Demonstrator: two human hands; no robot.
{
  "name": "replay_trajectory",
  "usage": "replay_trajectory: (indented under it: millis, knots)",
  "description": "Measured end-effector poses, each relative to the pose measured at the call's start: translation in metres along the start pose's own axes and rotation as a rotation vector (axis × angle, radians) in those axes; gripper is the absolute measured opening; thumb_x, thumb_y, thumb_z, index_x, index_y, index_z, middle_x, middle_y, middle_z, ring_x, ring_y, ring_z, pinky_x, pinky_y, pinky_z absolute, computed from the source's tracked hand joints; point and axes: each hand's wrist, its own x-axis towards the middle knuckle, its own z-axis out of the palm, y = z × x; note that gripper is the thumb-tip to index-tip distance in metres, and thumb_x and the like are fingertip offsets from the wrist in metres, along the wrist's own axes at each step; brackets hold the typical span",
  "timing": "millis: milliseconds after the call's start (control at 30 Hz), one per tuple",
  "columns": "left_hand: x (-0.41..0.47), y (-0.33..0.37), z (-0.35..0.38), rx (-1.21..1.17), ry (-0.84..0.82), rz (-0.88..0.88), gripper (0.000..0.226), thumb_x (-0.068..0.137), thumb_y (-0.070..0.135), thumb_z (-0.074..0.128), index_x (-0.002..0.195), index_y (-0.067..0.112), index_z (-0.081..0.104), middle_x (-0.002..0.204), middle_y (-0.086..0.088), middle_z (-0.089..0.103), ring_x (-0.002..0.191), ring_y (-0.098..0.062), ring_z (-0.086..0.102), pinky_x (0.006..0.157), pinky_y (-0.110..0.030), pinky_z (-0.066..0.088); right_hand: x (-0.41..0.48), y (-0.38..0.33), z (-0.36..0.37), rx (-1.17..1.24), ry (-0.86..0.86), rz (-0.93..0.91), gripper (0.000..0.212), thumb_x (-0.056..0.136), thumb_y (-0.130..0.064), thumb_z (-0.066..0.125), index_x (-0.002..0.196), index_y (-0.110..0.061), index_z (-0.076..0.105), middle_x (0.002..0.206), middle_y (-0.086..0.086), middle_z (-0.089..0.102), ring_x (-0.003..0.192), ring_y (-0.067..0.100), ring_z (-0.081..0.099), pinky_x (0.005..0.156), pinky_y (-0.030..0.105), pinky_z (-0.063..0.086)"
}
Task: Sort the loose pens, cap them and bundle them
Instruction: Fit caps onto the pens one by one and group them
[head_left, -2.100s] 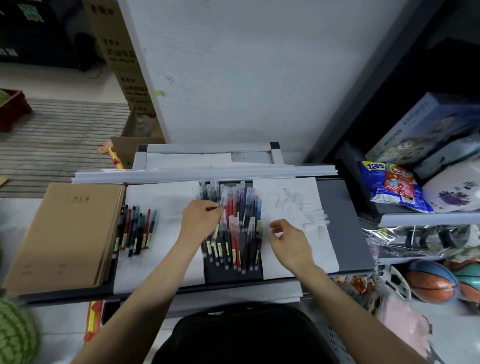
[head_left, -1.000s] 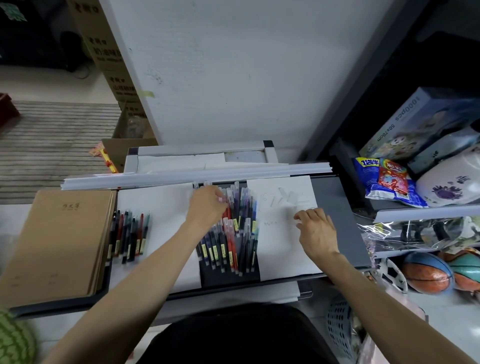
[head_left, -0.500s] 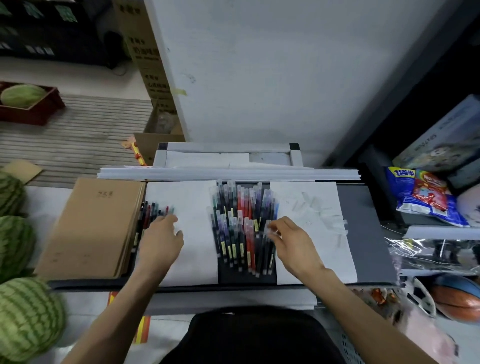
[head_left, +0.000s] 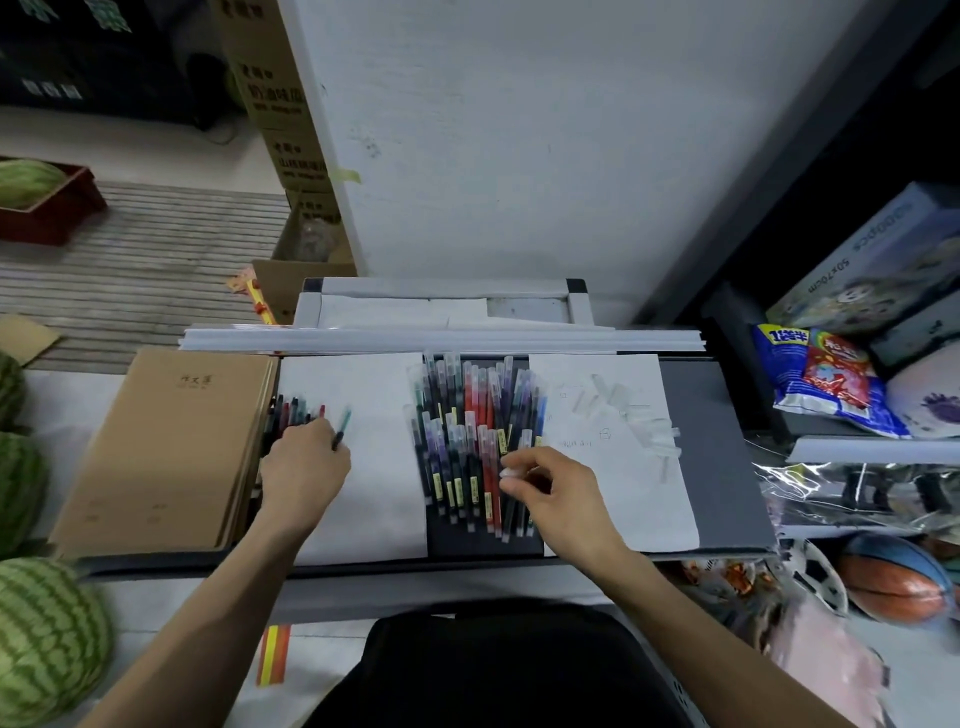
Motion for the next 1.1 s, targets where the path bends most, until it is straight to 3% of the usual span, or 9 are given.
replay_trajectory:
  millis: [67,200,300,400,500,633,700,1000,1100]
  knots:
    - [-0.005,0.006,-0.005,-0.060,0.009,0.024,0.015,0.089,0.031,0.057,0.084,0.018,0.062,0.077,-0.001,0.064,0.065,-0.026,0.058,0.066,-0.037,0.054,-0.004,-0.004,-0.003,0.091,-0.021,0.021,0.015,0.095,-0.020,0.076,0.105,-0.031,0.076,0.096,-0.020,0.072,0.097,0.003,0.068,0.087,0.014,0.051]
    - [-0.025,0.031,-0.019,-0.362,-0.101,0.171,0.008,0.093,0.033,0.064,0.095,0.028,0.058,0.084,0.007,0.066,0.068,-0.013,0.061,0.062,-0.031,0.049,-0.008,-0.013,-0.009,0.223,-0.042,-0.004,0.012,0.097,-0.013,0.072,0.100,-0.024,0.075,0.092,-0.013,0.074,0.088,0.007,0.069,0.084,0.020,0.052]
    - [-0.052,0.054,-0.030,-0.542,-0.197,0.267,0.004,0.095,0.030,0.059,0.091,0.031,0.058,0.066,0.006,0.063,0.051,-0.006,0.051,0.051,-0.027,0.040,-0.008,-0.017,-0.013,0.363,-0.017,0.012,0.009,0.101,-0.007,0.065,0.104,-0.014,0.068,0.092,0.004,0.077,0.085,0.022,0.073,0.086,0.032,0.056]
    - [-0.080,0.073,-0.040,-0.697,-0.271,0.350,0.009,0.092,0.037,0.050,0.093,0.034,0.058,0.069,0.008,0.064,0.047,-0.006,0.043,0.046,-0.019,0.033,-0.006,-0.022,-0.017,0.536,0.036,0.077,0.018,0.106,-0.003,0.054,0.118,-0.010,0.066,0.095,0.012,0.079,0.095,0.029,0.076,0.089,0.039,0.058]
    - [-0.100,0.088,-0.046,-0.812,-0.337,0.430,0.016,0.097,0.044,0.049,0.098,0.036,0.062,0.068,0.006,0.062,0.049,-0.004,0.044,0.048,-0.018,0.035,-0.007,-0.032,-0.019,0.812,0.052,0.158,0.025,0.108,-0.005,0.050,0.126,-0.009,0.067,0.102,0.016,0.078,0.100,0.032,0.077,0.084,0.031,0.061]
    - [-0.113,0.098,-0.047,-0.888,-0.360,0.491,0.014,0.107,0.035,0.053,0.101,0.033,0.066,0.061,0.009,0.054,0.050,-0.005,0.040,0.048,-0.017,0.032,-0.011,-0.045,-0.014,1.026,0.021,0.260,0.015,0.108,-0.013,0.051,0.108,-0.003,0.062,0.114,0.020,0.076,0.090,0.026,0.079,0.076,0.027,0.062]
    - [-0.114,0.098,-0.047,-0.919,-0.364,0.476,0.014,0.107,0.033,0.054,0.102,0.032,0.067,0.059,0.009,0.051,0.050,-0.005,0.039,0.048,-0.018,0.032,-0.012,-0.051,-0.012,1.109,0.000,0.272,0.014,0.109,-0.012,0.049,0.109,-0.003,0.059,0.116,0.021,0.075,0.095,0.028,0.078,0.077,0.028,0.062]
    - [-0.119,0.100,-0.053,-0.952,-0.346,0.455,0.015,0.108,0.030,0.055,0.103,0.028,0.069,0.061,0.005,0.051,0.054,-0.008,0.042,0.051,-0.023,0.036,-0.015,-0.062,-0.012,1.158,0.005,0.243,0.017,0.110,-0.018,0.046,0.108,-0.008,0.060,0.117,0.023,0.075,0.106,0.039,0.075,0.075,0.030,0.062]
    - [-0.119,0.099,-0.054,-0.948,-0.343,0.454,0.015,0.108,0.029,0.055,0.100,0.027,0.068,0.061,0.006,0.051,0.054,-0.008,0.041,0.052,-0.023,0.035,-0.018,-0.061,-0.011,1.068,0.006,0.182,0.016,0.110,-0.016,0.047,0.112,-0.007,0.060,0.114,0.023,0.075,0.107,0.038,0.075,0.078,0.029,0.062]
